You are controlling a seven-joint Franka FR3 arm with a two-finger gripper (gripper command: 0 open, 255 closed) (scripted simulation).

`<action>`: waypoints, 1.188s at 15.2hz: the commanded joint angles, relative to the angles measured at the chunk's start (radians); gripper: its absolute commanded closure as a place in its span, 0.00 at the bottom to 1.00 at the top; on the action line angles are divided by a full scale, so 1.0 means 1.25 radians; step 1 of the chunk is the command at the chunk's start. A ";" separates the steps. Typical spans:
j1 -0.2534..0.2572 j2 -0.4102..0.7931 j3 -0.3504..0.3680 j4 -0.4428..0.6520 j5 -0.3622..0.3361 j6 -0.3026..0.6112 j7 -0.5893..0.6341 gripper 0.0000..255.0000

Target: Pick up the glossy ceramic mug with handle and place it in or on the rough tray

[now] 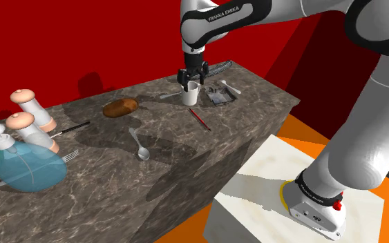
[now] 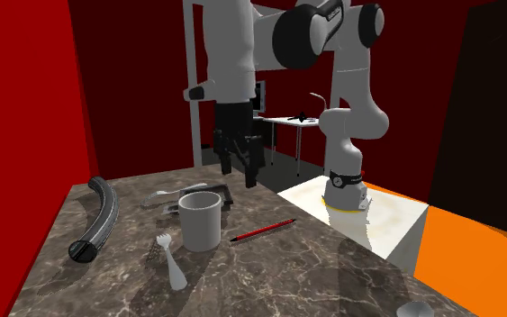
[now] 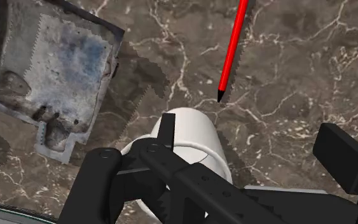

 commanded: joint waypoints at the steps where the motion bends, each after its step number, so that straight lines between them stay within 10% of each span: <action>1: 0.000 0.066 -0.002 0.067 -0.012 0.003 0.000 0.00; 6: 0.008 0.206 -0.007 0.229 -0.034 -0.013 0.005 0.00; 18: 0.007 0.229 -0.008 0.180 -0.036 0.059 0.007 0.00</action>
